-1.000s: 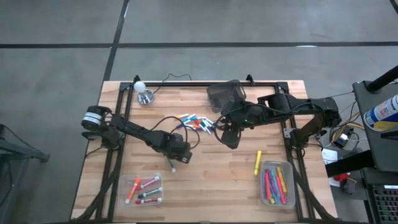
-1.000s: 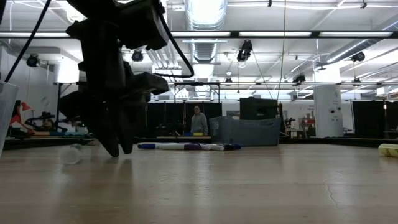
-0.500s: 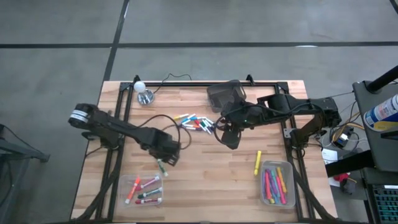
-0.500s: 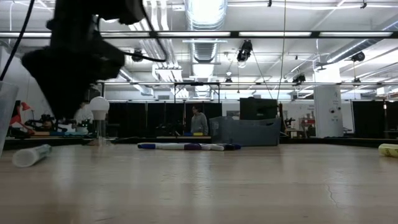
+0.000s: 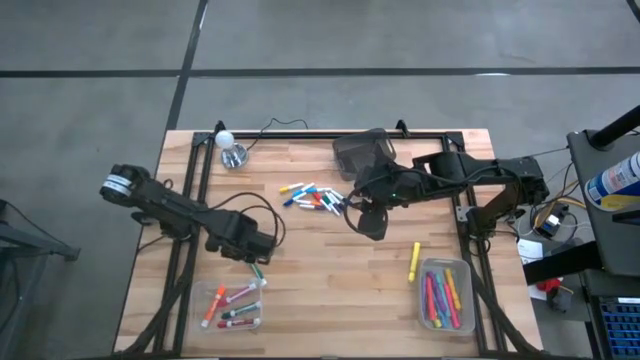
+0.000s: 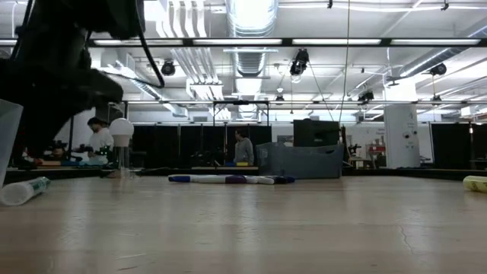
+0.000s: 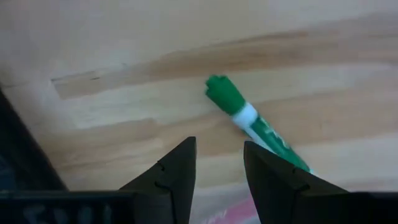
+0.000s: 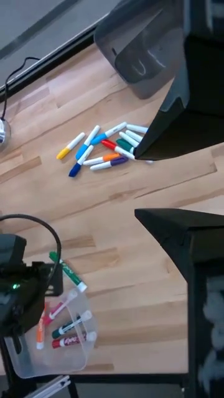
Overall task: Pick & Place Markers
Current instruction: Put the green marker pen into the transparent bin
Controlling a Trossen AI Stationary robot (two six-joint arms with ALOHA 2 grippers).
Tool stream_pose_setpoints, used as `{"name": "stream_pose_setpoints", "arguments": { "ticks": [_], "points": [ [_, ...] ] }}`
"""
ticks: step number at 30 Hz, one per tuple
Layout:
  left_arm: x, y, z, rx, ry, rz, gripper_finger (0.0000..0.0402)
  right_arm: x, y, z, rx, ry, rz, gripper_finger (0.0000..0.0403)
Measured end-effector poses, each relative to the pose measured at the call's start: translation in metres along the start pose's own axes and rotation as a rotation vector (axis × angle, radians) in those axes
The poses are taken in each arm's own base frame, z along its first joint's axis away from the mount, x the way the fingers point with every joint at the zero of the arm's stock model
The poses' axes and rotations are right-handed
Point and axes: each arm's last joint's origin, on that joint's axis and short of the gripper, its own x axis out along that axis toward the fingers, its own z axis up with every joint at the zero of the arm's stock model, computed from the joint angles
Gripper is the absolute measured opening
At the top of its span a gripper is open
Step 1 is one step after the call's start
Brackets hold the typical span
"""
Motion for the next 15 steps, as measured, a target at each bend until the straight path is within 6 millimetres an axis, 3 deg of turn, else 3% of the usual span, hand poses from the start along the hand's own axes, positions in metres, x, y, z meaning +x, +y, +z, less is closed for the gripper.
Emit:
{"name": "stream_pose_setpoints", "arguments": {
  "ticks": [8, 15],
  "points": [
    [0.028, -0.008, 0.002, -0.144, 0.062, -0.2, 0.0145, 0.0, 0.0, 0.0, -0.052, 0.002, 0.0, 0.0127],
    [0.038, 0.001, 0.004, -0.212, 0.055, -0.167, 0.0145, 0.0, -0.001, -0.002, -0.086, 0.018, -0.006, 0.0127]
  ]
}}
